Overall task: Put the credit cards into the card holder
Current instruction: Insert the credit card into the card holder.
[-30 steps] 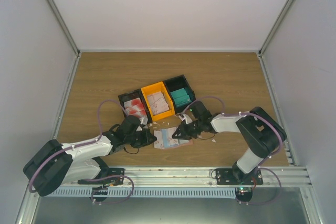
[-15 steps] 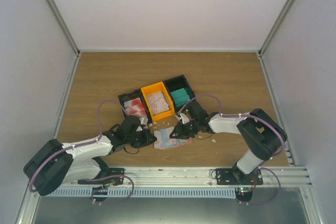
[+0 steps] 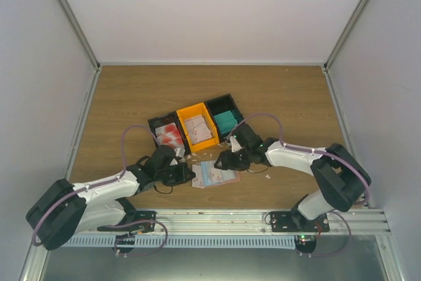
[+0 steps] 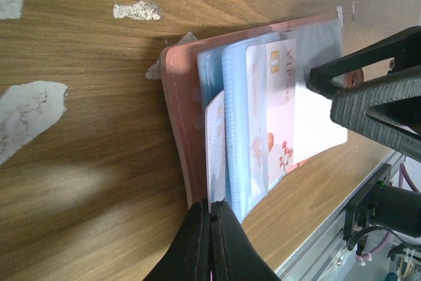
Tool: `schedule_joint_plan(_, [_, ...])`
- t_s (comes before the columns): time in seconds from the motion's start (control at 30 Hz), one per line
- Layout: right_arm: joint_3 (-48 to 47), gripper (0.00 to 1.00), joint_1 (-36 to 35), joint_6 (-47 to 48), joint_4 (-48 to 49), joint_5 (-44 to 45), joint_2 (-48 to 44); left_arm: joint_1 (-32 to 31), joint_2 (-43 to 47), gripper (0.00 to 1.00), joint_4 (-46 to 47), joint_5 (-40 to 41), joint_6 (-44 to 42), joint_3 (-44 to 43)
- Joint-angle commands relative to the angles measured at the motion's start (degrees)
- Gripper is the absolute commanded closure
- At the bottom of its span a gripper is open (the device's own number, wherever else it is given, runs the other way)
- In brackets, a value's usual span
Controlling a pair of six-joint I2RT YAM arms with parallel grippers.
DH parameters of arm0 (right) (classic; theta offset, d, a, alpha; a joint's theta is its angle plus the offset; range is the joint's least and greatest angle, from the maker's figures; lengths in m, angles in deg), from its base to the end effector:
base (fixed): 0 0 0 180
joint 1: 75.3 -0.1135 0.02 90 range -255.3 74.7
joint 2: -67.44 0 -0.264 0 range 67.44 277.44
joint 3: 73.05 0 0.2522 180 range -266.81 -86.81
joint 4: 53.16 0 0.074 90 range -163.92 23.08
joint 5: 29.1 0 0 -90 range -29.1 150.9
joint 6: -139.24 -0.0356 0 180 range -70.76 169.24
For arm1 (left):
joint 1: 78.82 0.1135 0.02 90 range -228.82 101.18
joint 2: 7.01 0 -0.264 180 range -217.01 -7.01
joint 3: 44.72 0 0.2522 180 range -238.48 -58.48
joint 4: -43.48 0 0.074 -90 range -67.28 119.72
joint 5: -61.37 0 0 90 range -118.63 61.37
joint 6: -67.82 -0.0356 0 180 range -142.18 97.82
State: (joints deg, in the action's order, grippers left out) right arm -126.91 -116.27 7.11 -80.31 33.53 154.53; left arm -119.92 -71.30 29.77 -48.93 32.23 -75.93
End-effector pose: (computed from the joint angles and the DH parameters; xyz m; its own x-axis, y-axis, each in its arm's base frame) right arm 0.1929 0.1892 0.1471 -0.9925 -0.0729 -0.0984 -0.1187 0.7691 0.6279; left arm 0.1353 -0.1344 0.1354 -0.9666 -0.1689 -0.1928 0.0164 0.7101 -0.7039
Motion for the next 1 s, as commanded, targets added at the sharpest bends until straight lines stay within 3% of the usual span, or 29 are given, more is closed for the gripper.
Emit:
schedule_joint_plan(0.0, [-1.5, 0.5, -0.7, 1.0, -3.7, 5.9, -0.7, -0.5, 3.4, 1.0, -6.9, 4.1, -1.0, -1.0])
schedule_joint_plan(0.13, [-2.1, 0.7, -1.6, 1.9, -3.3, 5.2, 2.0, -0.5, 6.1, 1.0, -10.1, 4.7, -0.6, -1.7])
schedule_joint_plan(0.3, [-3.4, 0.78, -2.3, 3.3, -3.0, 4.2, 3.9, -0.4, 7.8, 1.0, -12.7, 5.0, -0.6, -3.3])
schedule_joint_plan(0.47, [-2.9, 0.8, -2.9, 3.1, -1.6, 3.4, 4.4, -0.4, 9.4, 1.0, -15.6, 6.2, -1.1, -5.3])
schedule_joint_plan(0.97, [-3.0, 0.92, -3.9, 1.1, 3.8, 0.4, 6.7, -0.4, 4.6, 1.0, -7.8, 1.3, -0.6, -1.3])
